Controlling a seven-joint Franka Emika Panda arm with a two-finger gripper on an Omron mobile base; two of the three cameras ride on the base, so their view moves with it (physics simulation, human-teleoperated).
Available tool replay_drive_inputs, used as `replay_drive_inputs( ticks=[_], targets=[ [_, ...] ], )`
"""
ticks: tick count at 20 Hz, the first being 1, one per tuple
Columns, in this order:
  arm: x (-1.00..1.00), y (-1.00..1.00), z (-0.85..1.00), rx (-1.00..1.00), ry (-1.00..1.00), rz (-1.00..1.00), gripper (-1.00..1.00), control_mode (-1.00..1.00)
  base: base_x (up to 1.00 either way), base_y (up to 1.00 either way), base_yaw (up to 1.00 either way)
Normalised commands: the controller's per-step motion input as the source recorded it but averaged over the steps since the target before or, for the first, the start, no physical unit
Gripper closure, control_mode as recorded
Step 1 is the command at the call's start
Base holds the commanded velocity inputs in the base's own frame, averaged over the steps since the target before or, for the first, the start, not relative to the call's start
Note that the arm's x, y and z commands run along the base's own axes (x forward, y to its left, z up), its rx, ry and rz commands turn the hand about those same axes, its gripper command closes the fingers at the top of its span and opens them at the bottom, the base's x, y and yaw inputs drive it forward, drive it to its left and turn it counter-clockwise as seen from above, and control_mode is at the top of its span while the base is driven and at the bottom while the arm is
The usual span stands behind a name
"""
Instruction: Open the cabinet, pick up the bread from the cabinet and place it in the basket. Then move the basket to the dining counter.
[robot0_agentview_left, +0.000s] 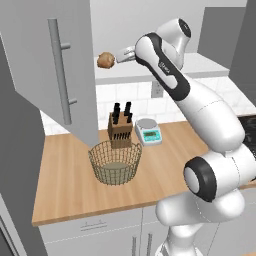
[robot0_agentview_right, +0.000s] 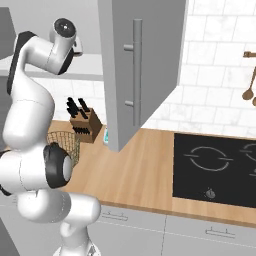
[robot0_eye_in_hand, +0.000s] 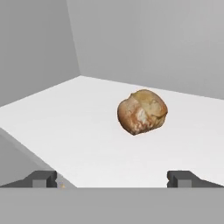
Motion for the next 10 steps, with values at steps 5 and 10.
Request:
replay_drive_inputs(
  ticks=[5,10],
  targets=[
    [0.41,0.02,-0.06,-0.01,0.01,0.00,-1.00,-1.00,0.00,0.00,0.00],
    [0.38,0.13,-0.09,-0.03,0.01,0.00,-1.00,-1.00,0.00,0.00,0.00]
  ],
)
